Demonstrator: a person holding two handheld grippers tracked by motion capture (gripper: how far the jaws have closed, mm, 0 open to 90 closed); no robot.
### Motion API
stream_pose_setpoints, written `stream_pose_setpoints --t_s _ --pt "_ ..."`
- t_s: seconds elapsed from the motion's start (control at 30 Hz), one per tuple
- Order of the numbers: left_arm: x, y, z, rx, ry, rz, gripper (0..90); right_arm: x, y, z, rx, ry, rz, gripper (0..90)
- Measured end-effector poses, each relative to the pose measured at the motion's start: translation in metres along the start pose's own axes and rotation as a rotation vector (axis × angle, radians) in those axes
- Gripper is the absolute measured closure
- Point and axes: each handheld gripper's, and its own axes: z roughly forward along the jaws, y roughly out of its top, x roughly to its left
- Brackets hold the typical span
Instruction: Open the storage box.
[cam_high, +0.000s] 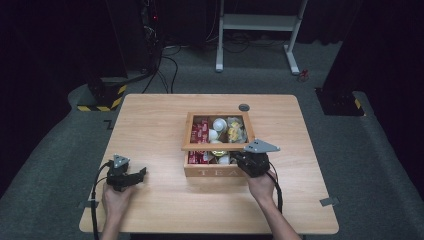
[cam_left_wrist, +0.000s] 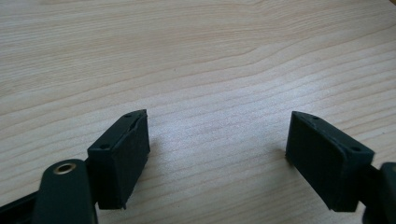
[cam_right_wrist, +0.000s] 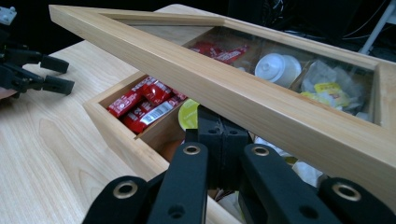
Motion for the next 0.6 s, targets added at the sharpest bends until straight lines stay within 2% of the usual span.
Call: stream_pose_setpoints --t_s 0.23,0.6 --pt "-0.001 0.0 0.0 0.003 -0.004 0.005 20.2 -0.002 0.01 -0.002 0.002 0.001 -0.012 89.9" --pt "-0.001 0.002 0.002 0.009 -0.023 0.023 18.0 -0.009 0.026 -0.005 -0.003 0.012 0.002 89.9"
